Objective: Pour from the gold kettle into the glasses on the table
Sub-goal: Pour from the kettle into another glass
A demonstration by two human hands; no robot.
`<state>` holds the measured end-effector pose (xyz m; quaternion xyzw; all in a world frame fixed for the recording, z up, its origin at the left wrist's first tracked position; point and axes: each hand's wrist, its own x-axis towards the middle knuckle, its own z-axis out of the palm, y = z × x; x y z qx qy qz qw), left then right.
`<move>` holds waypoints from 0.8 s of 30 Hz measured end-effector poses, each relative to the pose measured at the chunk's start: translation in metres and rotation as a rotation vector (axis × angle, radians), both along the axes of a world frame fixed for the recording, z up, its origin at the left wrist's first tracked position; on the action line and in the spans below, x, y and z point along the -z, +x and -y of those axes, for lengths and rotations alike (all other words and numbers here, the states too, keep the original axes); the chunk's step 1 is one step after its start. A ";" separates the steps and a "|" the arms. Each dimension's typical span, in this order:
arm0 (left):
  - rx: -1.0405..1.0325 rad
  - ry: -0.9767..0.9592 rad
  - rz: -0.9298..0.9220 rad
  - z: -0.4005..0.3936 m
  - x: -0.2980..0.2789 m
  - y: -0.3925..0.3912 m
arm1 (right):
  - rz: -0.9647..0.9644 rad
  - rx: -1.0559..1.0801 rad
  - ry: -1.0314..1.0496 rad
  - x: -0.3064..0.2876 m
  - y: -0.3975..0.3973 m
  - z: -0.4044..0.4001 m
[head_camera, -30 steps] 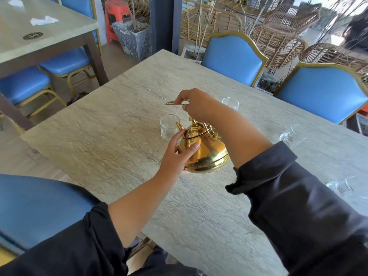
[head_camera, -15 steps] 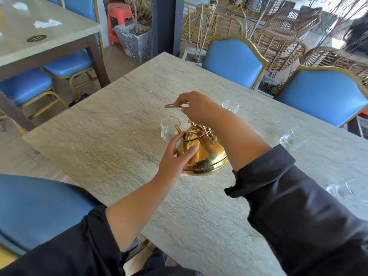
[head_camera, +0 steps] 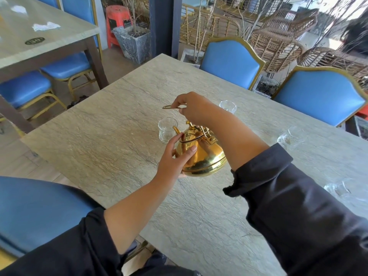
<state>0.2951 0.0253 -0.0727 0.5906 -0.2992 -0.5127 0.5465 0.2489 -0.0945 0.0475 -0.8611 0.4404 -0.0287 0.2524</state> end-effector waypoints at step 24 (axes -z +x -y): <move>0.052 -0.014 -0.017 -0.004 0.004 0.010 | -0.001 0.056 0.022 -0.006 0.004 -0.010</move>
